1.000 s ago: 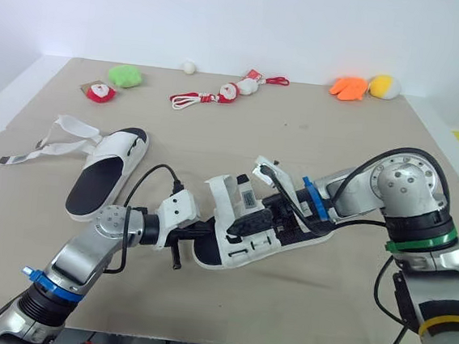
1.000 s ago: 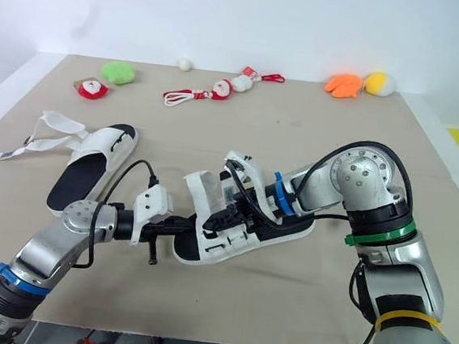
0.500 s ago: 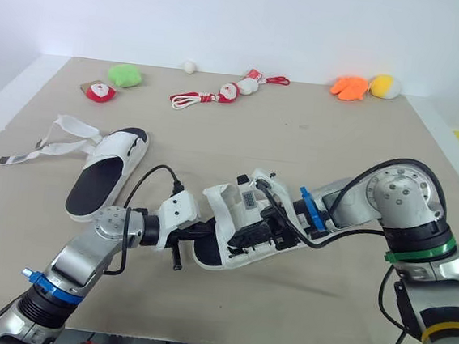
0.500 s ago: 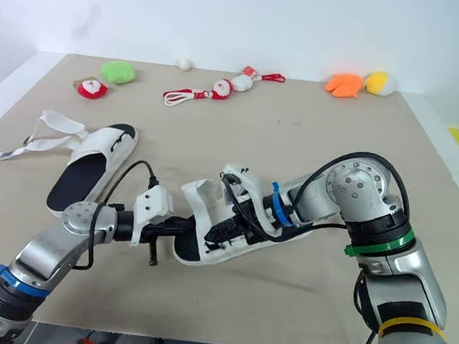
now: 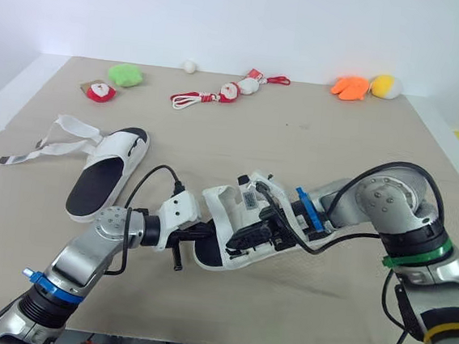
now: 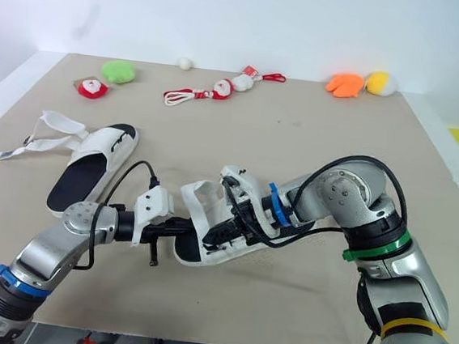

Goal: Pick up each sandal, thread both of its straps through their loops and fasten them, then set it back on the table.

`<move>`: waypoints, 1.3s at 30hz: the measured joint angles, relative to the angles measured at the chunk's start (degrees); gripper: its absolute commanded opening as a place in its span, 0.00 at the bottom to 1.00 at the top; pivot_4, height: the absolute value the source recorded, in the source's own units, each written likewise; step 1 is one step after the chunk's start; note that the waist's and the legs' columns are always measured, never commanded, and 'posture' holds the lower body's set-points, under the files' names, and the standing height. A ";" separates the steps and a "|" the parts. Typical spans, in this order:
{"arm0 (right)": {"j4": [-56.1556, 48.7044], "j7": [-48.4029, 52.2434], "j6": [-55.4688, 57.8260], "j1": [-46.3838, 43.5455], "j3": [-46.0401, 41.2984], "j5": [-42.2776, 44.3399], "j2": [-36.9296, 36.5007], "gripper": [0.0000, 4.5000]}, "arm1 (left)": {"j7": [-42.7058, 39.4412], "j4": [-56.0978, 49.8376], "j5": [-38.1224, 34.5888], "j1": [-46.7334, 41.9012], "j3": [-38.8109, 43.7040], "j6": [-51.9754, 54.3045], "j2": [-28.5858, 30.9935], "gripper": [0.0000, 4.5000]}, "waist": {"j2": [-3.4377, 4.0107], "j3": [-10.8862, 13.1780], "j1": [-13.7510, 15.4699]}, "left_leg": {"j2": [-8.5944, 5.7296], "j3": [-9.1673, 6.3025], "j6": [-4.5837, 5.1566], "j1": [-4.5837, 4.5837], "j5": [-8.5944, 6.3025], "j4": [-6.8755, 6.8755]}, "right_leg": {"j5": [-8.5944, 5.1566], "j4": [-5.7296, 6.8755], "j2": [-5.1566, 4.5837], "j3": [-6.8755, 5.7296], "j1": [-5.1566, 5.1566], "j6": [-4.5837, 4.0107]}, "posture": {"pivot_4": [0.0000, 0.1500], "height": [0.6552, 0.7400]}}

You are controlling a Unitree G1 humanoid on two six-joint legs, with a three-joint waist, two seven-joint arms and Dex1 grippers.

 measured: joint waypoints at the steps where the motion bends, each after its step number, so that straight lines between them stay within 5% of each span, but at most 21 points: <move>1: 0.43 2.26 0.41 -0.39 0.01 -0.64 0.00 0.02 | 0.02 -0.09 0.00 0.21 0.00 0.00 0.00 0.00 | 0.00 0.00 0.01 | 0.00 -0.01 0.00 0.00 0.00 0.00 | -0.01 0.00 0.00 -0.01 0.00 -0.01 | 1.00 1.00; 21: 7.22 24.44 -7.14 -5.26 6.83 -18.20 0.44 0.02 | 0.23 -0.16 0.06 0.27 -0.08 0.03 0.07 0.00 | 0.00 0.00 0.00 | -0.01 -0.01 0.00 0.00 0.00 0.02 | 0.03 0.00 0.00 -0.02 0.00 0.04 | 1.00 1.00; 39: 1.67 30.14 -12.36 -2.29 10.58 -25.50 -1.67 0.02 | 0.21 -0.14 0.05 -0.17 -0.16 0.18 0.12 0.00 | 0.00 0.00 0.00 | -0.01 -0.01 0.00 0.01 0.00 0.05 | 0.04 0.00 0.00 -0.02 0.03 0.06 | 1.00 1.00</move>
